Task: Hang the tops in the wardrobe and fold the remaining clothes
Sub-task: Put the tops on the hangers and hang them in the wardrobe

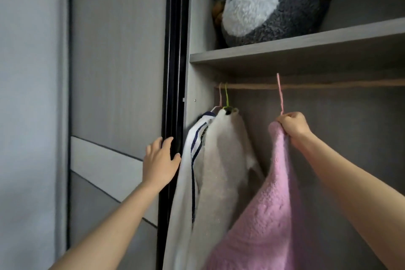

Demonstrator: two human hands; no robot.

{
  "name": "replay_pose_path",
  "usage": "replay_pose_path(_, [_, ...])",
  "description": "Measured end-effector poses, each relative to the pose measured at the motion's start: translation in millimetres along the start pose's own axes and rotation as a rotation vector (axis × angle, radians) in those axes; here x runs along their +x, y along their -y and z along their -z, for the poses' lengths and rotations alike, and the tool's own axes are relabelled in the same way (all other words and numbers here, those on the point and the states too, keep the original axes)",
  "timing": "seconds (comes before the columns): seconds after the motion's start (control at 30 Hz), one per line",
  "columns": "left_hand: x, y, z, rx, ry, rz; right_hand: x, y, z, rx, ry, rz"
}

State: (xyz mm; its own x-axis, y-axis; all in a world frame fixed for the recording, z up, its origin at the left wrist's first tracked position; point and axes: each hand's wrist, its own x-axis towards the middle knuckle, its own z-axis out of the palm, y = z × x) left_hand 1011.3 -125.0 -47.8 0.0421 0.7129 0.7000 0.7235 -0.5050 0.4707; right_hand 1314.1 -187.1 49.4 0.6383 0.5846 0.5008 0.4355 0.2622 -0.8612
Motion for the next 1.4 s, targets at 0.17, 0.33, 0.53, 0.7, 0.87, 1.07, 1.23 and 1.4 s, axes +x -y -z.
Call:
replay_pose_path(0.17, [82,22,-35,0.077,-0.067,-0.058,80,5,-49,-0.059,-0.055,0.041])
replay_pose_path(0.33, [129,53,-76,0.127,-0.097,-0.132,127,-2,-97,-0.216,-0.050,0.060])
replay_pose_path(0.53, [145,69,-101,0.092,-0.307,-0.297,145,-20,-150,-0.235,-0.147,0.010])
replay_pose_path(0.7, [143,70,-102,0.054,-0.356,-0.339,139,-33,-187,-0.289,-0.125,-0.015])
replay_pose_path(0.87, [142,71,-102,0.033,-0.345,-0.352,120,-32,-205,-0.449,-0.158,-0.013])
replay_pose_path(1.07, [132,69,-105,-0.026,-0.399,-0.408,99,-21,-165,-0.615,-0.179,0.037])
replay_pose_path(1.23, [78,35,-136,-0.185,-0.448,-0.697,51,-29,-94,-0.902,-0.213,-0.013])
replay_pose_path(1.4, [39,-8,-171,-0.278,-0.183,-0.834,2,-38,-3,-1.143,-0.302,-0.178])
